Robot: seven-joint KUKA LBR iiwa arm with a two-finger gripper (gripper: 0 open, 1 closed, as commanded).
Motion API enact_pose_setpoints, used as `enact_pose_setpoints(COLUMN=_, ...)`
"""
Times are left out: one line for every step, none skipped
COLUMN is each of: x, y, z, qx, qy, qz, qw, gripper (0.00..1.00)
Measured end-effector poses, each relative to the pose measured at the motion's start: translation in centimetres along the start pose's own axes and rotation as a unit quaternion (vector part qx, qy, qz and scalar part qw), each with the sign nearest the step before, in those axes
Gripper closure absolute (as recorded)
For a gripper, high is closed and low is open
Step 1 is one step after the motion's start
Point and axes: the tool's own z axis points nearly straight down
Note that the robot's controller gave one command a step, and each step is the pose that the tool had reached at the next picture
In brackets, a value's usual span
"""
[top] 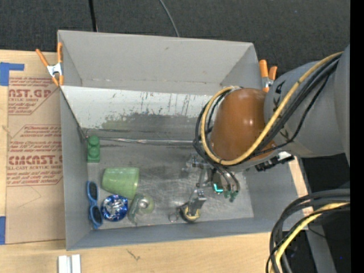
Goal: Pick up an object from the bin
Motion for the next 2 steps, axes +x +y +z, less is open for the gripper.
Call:
enact_pose_setpoints(x=0.2, y=-3.2, z=6.4, qx=0.001, qy=-0.0132, qz=-0.187, qw=0.9823, gripper=0.00)
enact_pose_setpoints(x=0.2, y=2.7, z=6.0, qx=0.001, qy=-0.0088, qz=-0.227, qw=0.9738, gripper=0.00)
